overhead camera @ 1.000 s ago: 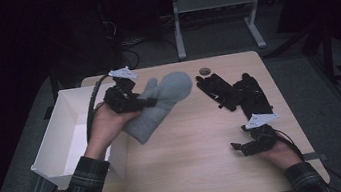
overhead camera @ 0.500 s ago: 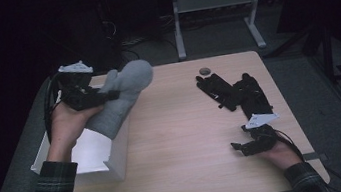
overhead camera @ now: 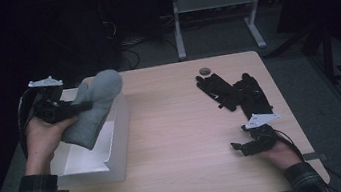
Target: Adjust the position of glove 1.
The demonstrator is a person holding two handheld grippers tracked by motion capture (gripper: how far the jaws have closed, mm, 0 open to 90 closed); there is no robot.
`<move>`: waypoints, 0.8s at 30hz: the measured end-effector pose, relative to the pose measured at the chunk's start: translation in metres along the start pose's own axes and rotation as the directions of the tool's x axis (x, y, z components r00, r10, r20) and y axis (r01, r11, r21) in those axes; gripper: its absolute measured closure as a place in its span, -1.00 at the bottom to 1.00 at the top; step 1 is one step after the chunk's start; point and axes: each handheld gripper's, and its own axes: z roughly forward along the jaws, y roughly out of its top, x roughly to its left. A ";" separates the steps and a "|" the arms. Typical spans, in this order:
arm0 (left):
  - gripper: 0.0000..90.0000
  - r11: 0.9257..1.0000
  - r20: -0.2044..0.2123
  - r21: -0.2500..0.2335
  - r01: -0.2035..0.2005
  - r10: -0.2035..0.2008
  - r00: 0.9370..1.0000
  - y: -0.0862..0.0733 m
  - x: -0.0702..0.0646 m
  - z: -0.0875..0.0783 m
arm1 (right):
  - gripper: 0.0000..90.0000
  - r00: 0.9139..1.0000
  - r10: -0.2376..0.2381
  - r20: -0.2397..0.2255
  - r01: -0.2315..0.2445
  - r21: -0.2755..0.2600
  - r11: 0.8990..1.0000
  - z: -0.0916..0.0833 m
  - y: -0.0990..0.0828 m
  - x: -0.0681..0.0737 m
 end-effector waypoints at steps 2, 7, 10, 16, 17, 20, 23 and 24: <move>0.71 1.000 -0.009 0.008 0.019 -0.019 1.000 -0.007 0.005 0.002 | -0.56 1.000 0.000 0.000 0.000 0.000 1.000 0.000 0.000 0.000; 0.71 0.997 -0.024 0.034 0.065 -0.064 0.998 -0.026 0.016 0.012 | -0.56 1.000 0.000 0.001 0.000 0.000 1.000 0.000 0.000 0.000; 0.71 0.994 -0.036 0.061 0.088 -0.086 0.996 -0.038 0.022 0.023 | -0.57 1.000 0.001 0.000 -0.001 0.001 1.000 0.000 0.000 0.000; 0.71 0.986 -0.058 0.091 0.136 -0.131 0.990 -0.057 0.034 0.040 | -0.56 1.000 0.001 0.000 -0.001 0.001 1.000 0.000 0.000 0.000; 0.71 0.985 -0.063 0.095 0.144 -0.139 0.988 -0.060 0.036 0.043 | -0.57 1.000 0.001 0.000 -0.001 0.002 1.000 0.000 0.000 0.000; 0.71 0.981 -0.074 0.120 0.151 -0.143 0.987 -0.067 0.040 0.050 | -0.57 1.000 -0.001 0.002 0.001 0.002 1.000 0.000 0.000 0.000; 0.71 0.977 -0.077 0.134 0.165 -0.156 0.985 -0.072 0.043 0.056 | -0.57 1.000 0.007 0.004 -0.007 0.007 1.000 0.001 0.001 0.000; 0.71 0.976 -0.080 0.140 0.165 -0.155 0.985 -0.074 0.044 0.057 | -0.57 1.000 0.007 0.004 -0.007 0.006 1.000 0.001 0.002 0.000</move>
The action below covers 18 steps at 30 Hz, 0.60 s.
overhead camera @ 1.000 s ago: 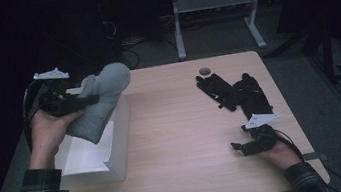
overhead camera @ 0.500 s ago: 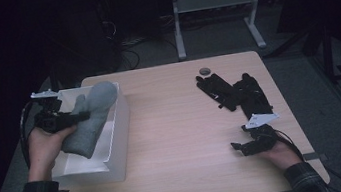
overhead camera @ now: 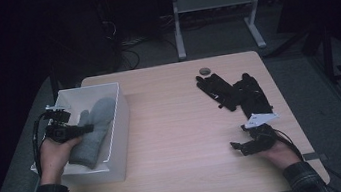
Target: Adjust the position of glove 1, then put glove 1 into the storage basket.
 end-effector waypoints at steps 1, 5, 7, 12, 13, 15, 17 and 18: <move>0.71 1.000 -0.002 -0.001 0.007 -0.007 1.000 -0.001 0.001 0.002 | -0.57 1.000 -0.003 0.000 0.003 -0.001 1.000 0.000 0.000 0.000; 0.70 0.999 -0.009 0.012 0.040 -0.040 0.999 -0.006 0.006 0.010 | -0.58 1.000 -0.004 0.000 0.004 -0.001 1.000 0.000 0.000 0.000; 0.70 0.998 -0.012 0.023 0.065 -0.065 0.998 -0.008 0.011 0.016 | -0.58 1.000 -0.002 0.000 0.002 -0.001 1.000 0.000 0.000 0.000; 0.66 0.994 -0.027 0.032 0.101 -0.100 0.995 -0.014 0.016 0.025 | -0.58 1.000 -0.002 0.001 0.002 -0.002 1.000 0.000 0.000 0.000; 0.63 0.994 -0.033 0.030 0.106 -0.105 0.994 -0.015 0.017 0.026 | -0.58 1.000 -0.002 0.001 0.002 -0.002 1.000 0.000 0.000 0.000; 0.53 0.993 -0.048 0.030 0.114 -0.112 0.993 -0.018 0.020 0.028 | -0.58 1.000 -0.002 0.001 0.002 -0.002 1.000 0.000 0.000 0.000; 0.36 0.991 -0.051 0.036 0.128 -0.126 0.991 -0.019 0.023 0.029 | -0.57 1.000 -0.002 0.002 0.002 -0.002 1.000 0.000 0.000 0.000; 0.27 0.992 -0.064 0.036 0.117 -0.115 0.991 -0.019 0.024 0.029 | -0.57 1.000 -0.002 0.002 0.002 -0.002 1.000 0.000 0.000 0.000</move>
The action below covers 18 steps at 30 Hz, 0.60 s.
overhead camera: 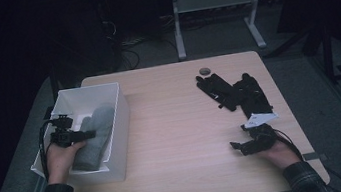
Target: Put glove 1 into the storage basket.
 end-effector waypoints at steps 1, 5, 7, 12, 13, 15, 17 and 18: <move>0.17 1.000 -0.009 0.000 0.002 -0.002 1.000 0.000 0.000 0.000 | -0.57 1.000 0.000 0.000 0.000 0.000 1.000 0.000 0.000 0.000; -0.15 1.000 -0.016 0.010 0.012 -0.012 1.000 0.000 -0.003 0.002 | -0.58 1.000 -0.001 0.000 0.001 0.000 1.000 0.000 0.000 0.000; -0.32 1.000 -0.009 0.007 0.022 -0.022 1.000 0.001 -0.005 0.002 | -0.58 1.000 -0.001 0.000 0.001 0.000 1.000 0.000 0.000 0.000; -0.47 1.000 -0.037 -0.014 -0.015 0.015 0.999 0.008 -0.009 -0.005 | -0.58 1.000 0.000 -0.001 0.000 0.001 1.000 0.000 0.000 0.000; -0.49 1.000 -0.047 -0.017 -0.026 0.025 0.999 0.009 -0.010 -0.007 | -0.58 1.000 -0.001 -0.001 0.001 0.000 1.000 0.000 0.000 0.000; -0.53 0.999 -0.059 -0.030 -0.035 0.033 0.998 0.012 -0.011 -0.012 | -0.58 1.000 -0.001 -0.001 0.001 0.000 1.000 0.000 0.000 0.000; -0.55 0.999 -0.061 -0.041 -0.034 0.031 0.998 0.015 -0.012 -0.015 | -0.58 1.000 -0.001 -0.001 0.001 0.000 1.000 0.000 0.000 0.000; -0.55 0.998 -0.065 -0.043 -0.039 0.036 0.997 0.016 -0.013 -0.016 | -0.58 1.000 -0.001 0.000 0.001 0.000 1.000 0.000 0.000 0.000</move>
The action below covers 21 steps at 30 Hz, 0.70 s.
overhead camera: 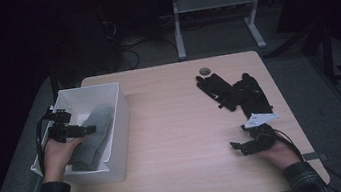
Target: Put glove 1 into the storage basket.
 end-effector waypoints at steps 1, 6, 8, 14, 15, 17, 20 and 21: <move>-0.55 1.000 -0.007 0.001 -0.009 0.009 1.000 0.001 -0.001 -0.001 | -0.58 1.000 0.000 0.000 0.000 0.000 1.000 0.000 0.000 0.000; -0.57 1.000 -0.008 -0.024 -0.014 0.014 1.000 0.007 -0.005 -0.009 | -0.58 1.000 0.000 0.000 0.000 0.000 1.000 0.000 0.000 0.000; -0.57 0.999 -0.005 -0.037 -0.026 0.026 1.000 0.009 -0.008 -0.013 | -0.58 1.000 0.000 0.000 0.000 0.000 1.000 0.000 0.000 0.000; -0.57 0.994 0.033 -0.083 -0.069 0.072 0.997 0.022 -0.028 -0.028 | -0.58 1.000 0.000 0.000 0.000 0.000 1.000 0.000 0.000 0.000; -0.57 0.993 0.044 -0.093 -0.073 0.077 0.996 0.025 -0.032 -0.030 | -0.58 1.000 0.000 0.000 0.000 0.000 1.000 0.000 0.000 0.000; -0.57 0.990 0.065 -0.109 -0.085 0.092 0.994 0.029 -0.041 -0.035 | -0.58 1.000 0.000 0.000 0.000 0.000 1.000 0.000 0.000 0.000; -0.57 0.985 0.099 -0.137 -0.102 0.116 0.988 0.036 -0.055 -0.040 | -0.58 1.000 0.000 0.000 0.000 0.000 1.000 0.000 0.000 0.000; -0.57 0.983 0.106 -0.143 -0.111 0.127 0.986 0.039 -0.060 -0.041 | -0.58 1.000 0.000 0.000 0.000 0.000 1.000 0.000 0.000 0.000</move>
